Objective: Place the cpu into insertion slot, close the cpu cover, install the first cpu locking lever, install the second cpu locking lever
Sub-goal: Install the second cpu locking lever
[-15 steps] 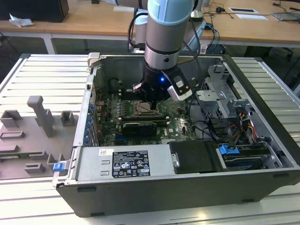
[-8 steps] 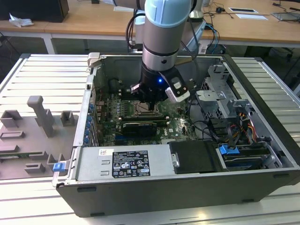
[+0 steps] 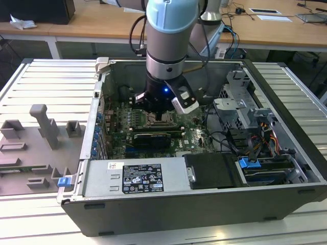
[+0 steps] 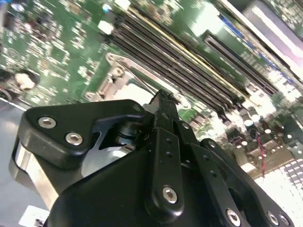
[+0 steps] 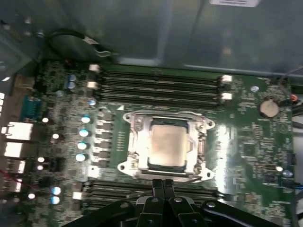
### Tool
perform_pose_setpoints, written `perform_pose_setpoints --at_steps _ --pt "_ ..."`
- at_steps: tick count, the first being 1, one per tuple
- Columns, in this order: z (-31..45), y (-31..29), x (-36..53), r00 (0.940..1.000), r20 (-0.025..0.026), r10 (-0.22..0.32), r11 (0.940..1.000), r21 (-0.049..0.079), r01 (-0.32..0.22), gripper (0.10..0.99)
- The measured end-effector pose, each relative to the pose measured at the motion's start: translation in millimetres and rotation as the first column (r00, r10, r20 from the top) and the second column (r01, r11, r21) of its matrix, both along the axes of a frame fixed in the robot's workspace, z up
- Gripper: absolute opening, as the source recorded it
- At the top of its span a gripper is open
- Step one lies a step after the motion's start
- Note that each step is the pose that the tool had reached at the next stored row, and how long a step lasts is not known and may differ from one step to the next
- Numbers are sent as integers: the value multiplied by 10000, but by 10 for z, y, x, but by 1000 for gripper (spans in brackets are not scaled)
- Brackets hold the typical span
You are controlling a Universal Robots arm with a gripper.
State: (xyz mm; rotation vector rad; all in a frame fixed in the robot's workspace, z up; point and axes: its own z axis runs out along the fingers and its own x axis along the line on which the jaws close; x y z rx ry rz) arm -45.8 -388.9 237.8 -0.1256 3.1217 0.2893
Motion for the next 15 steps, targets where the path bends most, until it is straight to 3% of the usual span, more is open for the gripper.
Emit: perform_pose_setpoints --at_steps 6,15 --pt "-143 0 -79 10000 -1 4 10000 32 -4 106" --pt "-207 -66 -145 10000 8 5 9990 456 -5 106"
